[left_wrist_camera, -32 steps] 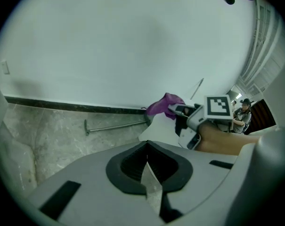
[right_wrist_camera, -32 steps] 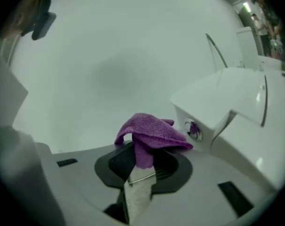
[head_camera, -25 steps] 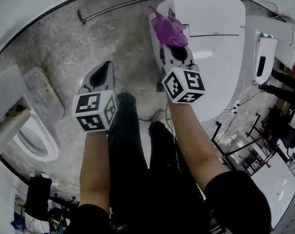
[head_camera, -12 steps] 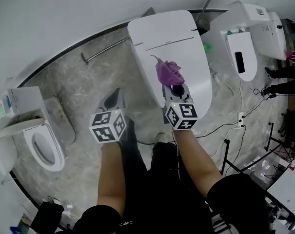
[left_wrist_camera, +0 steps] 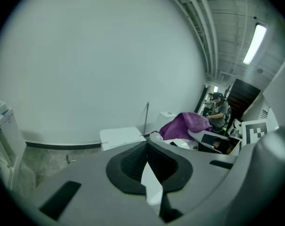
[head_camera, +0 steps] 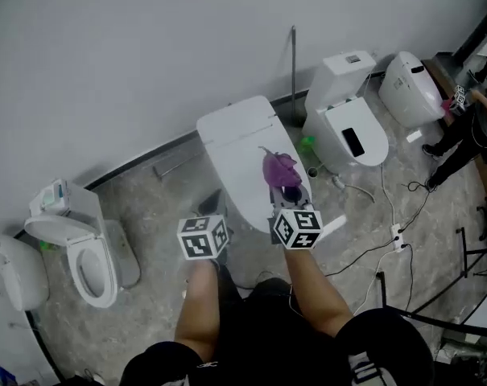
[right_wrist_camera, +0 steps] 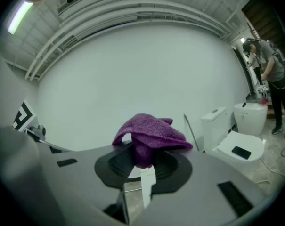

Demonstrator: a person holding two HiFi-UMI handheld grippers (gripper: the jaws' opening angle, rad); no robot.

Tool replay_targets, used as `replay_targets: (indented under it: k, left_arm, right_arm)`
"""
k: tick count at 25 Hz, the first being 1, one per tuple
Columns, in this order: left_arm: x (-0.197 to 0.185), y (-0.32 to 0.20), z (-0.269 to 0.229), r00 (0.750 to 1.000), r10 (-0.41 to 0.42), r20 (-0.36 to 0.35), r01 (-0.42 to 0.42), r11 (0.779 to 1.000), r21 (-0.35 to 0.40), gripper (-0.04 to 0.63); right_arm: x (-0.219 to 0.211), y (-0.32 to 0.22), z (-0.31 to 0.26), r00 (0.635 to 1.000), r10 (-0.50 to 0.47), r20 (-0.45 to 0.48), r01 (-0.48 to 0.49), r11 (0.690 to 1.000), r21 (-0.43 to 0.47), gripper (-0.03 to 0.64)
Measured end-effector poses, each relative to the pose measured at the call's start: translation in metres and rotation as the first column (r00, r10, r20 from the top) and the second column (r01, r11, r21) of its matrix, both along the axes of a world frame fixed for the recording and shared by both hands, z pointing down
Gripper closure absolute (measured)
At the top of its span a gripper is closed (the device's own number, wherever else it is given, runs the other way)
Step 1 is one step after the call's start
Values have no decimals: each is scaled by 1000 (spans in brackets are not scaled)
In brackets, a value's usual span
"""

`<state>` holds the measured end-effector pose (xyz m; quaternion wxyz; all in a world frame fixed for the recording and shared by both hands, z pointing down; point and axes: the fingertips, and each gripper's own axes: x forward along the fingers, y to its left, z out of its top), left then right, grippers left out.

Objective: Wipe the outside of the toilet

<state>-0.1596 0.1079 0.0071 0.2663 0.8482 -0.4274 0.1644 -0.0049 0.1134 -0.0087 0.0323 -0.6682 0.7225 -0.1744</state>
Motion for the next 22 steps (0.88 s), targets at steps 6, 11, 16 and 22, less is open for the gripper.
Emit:
replay_targets:
  k: [6,11,16,22]
  left_arm:
    - [34,43,-118,999,41,-26,-37,991,127,588]
    - [29,44,-208,997,70,-45,-58,972,228,588]
    - [27,49,-255,991,118,-55,-98,955,279,588]
    - [15,48,-273,989,137,-50,-116,946,304,588]
  right_arm:
    - [8,56,-138,997,-28,-78,44,976,214,540]
    - [-9,66,-222,989,-44,-143,83,957,279,540]
    - [-17,69,-262,989,-30,-144,73,949,306,540]
    - [-31,71,-293,985,-26,-168,85,932,354,540]
